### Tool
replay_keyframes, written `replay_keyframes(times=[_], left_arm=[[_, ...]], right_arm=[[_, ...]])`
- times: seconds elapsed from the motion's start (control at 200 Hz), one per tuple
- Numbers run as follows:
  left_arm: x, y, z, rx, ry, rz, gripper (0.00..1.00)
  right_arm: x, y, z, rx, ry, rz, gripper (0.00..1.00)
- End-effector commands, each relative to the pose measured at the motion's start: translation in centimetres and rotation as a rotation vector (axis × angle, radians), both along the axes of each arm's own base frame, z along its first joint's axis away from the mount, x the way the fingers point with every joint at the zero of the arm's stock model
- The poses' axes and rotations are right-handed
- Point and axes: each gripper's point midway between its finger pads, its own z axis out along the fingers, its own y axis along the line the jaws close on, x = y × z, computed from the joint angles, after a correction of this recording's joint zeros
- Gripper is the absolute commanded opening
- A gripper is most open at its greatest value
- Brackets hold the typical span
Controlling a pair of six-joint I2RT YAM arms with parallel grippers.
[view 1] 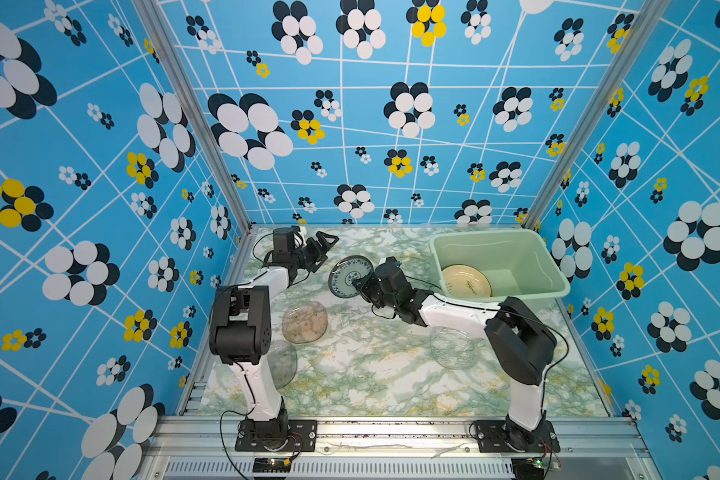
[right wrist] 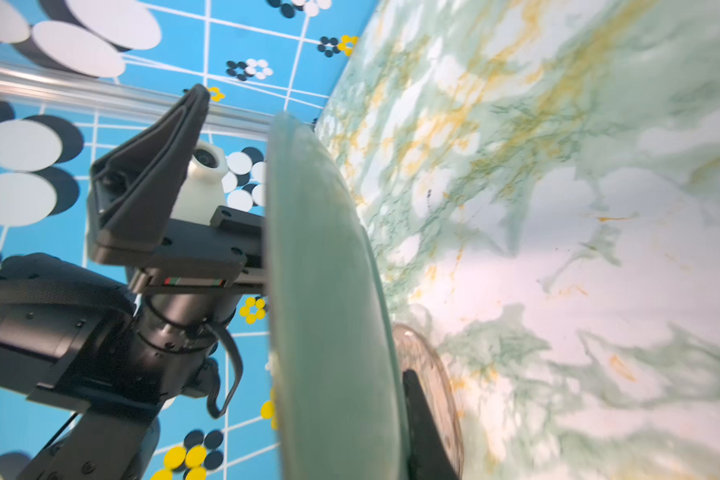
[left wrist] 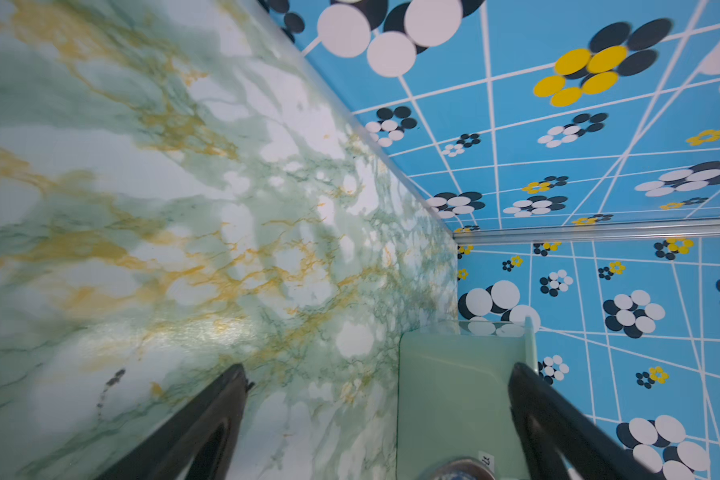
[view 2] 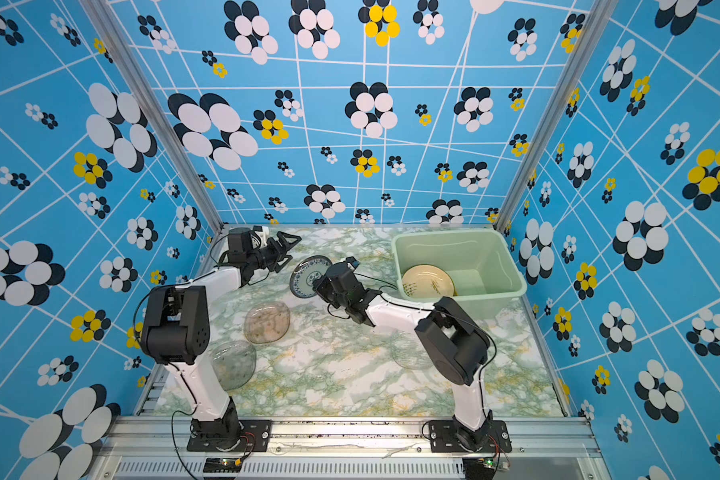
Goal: Place the plates into the plastic bin on the countertop
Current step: 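Lift the blue-and-white plate upright with the right gripper while the left grips its opposite rim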
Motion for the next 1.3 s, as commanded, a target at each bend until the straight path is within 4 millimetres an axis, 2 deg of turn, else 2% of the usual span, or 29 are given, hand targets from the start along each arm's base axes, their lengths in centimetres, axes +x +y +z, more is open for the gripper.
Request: replay_keyframes(times=[0.0, 0.105, 0.235, 0.325, 0.39, 0.465, 0.575, 0.685, 0.825, 0.989, 1.294], left_arm=[[-0.6, -0.6, 3.8, -0.042, -0.077, 0.094, 0.99], [-3.2, -2.5, 8.7, 0.014, -0.182, 0.091, 0.99], [-7.5, -5.9, 14.7, 0.105, -0.276, -0.026, 0.99], [-10.9, -7.9, 17.3, 0.109, -0.311, -0.103, 0.99], [-13.5, -9.2, 18.2, 0.106, -0.322, -0.15, 0.99], [-16.5, -10.3, 18.3, 0.117, -0.319, -0.199, 0.99], [-20.1, -11.6, 17.4, 0.107, -0.288, -0.283, 0.99], [-23.4, -13.7, 16.0, 0.14, -0.262, -0.457, 0.99], [-27.1, -14.8, 13.7, 0.217, -0.215, -0.643, 0.99], [-28.8, -15.3, 12.8, 0.161, -0.194, -0.717, 0.98], [-30.0, -17.0, 12.3, 0.097, -0.185, -0.786, 0.73]], right_arm=[[-3.8, -2.9, 1.2, -0.197, 0.063, 0.107, 0.04], [-6.7, -5.1, 3.7, -0.224, 0.085, 0.162, 0.05], [-9.9, -8.3, 6.4, -0.257, 0.068, 0.222, 0.05], [-12.1, -10.5, 7.1, -0.309, 0.09, 0.303, 0.06], [-13.3, -12.5, 7.5, -0.372, 0.092, 0.332, 0.05], [-13.8, -14.5, 8.3, -0.373, 0.086, 0.344, 0.06], [-13.3, -16.9, 10.2, -0.263, 0.06, 0.342, 0.06], [-13.4, -17.7, 11.7, -0.189, 0.024, 0.398, 0.06], [-14.8, -17.9, 12.6, -0.175, -0.01, 0.495, 0.07], [-16.4, -17.5, 13.8, -0.132, -0.062, 0.578, 0.07], [-16.9, -16.4, 14.5, 0.015, -0.093, 0.591, 0.06]])
